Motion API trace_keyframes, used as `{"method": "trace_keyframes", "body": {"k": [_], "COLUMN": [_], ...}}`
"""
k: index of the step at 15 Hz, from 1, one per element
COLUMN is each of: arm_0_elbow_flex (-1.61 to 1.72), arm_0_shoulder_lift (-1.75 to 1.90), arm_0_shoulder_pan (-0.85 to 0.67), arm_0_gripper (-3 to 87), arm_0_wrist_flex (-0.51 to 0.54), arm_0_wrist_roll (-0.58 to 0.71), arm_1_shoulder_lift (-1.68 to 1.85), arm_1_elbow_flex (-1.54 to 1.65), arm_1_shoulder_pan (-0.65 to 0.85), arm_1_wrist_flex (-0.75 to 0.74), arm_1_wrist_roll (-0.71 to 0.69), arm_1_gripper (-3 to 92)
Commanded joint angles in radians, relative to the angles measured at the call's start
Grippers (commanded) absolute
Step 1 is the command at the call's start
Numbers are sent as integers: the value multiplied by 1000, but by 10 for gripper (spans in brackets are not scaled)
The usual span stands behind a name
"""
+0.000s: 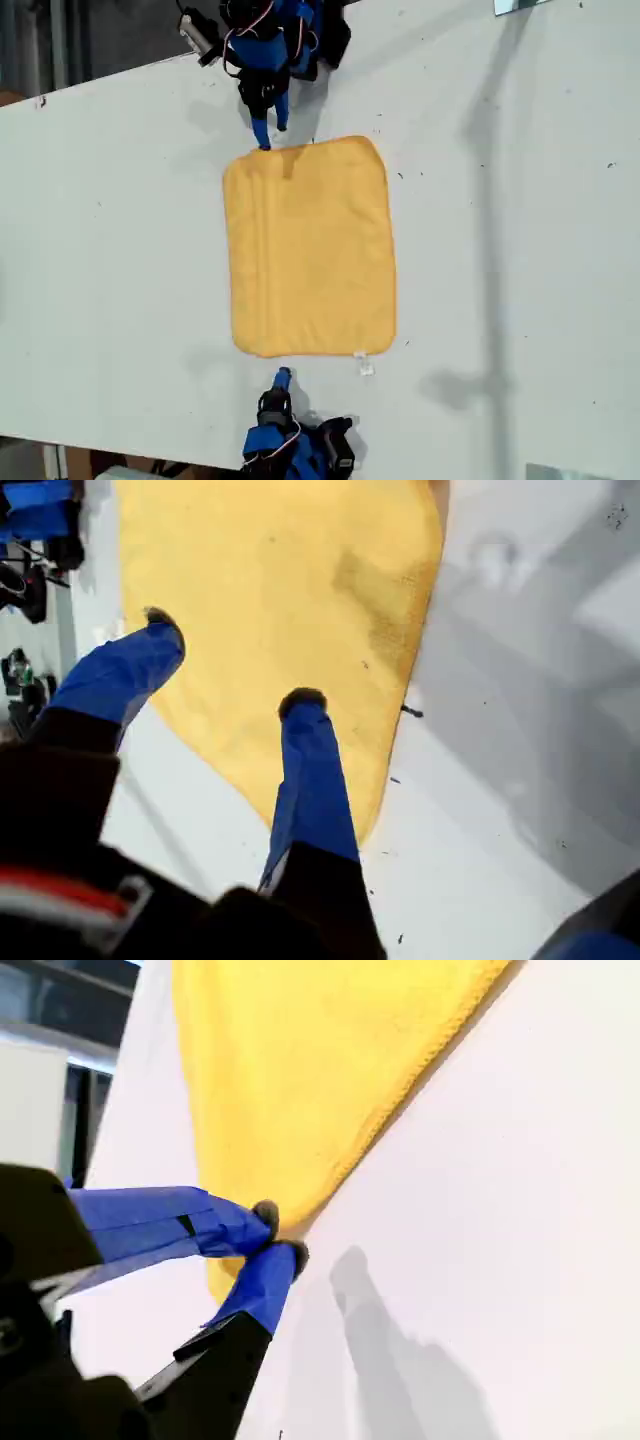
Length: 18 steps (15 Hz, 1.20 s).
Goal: Grasp corners of a square towel and fold twice.
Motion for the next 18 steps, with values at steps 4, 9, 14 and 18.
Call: {"method": "trace_keyframes", "body": {"k": [4, 9, 14, 18], "arm_0_elbow_flex": [-11, -9, 0, 0], "arm_0_shoulder_lift": [8, 8, 8, 8], "arm_0_shoulder_pan": [-43, -40, -21, -21], "arm_0_gripper": [17, 203, 204, 200], "arm_0_wrist_flex": [-152, -149, -207, -199], "arm_0_wrist_roll": [-166, -175, -135, -138], "arm_1_shoulder_lift": [-14, -14, -1049, -1476], "arm_1_elbow_flex": [91, 92, -580, -749], "arm_1_shoulder_pan": [167, 163, -187, -442], "arm_1_wrist_flex": [-147, -158, -176, -178], "arm_1_wrist_roll": [-423, -439, -495, -362], "arm_1_gripper": [111, 167, 242, 275]}}
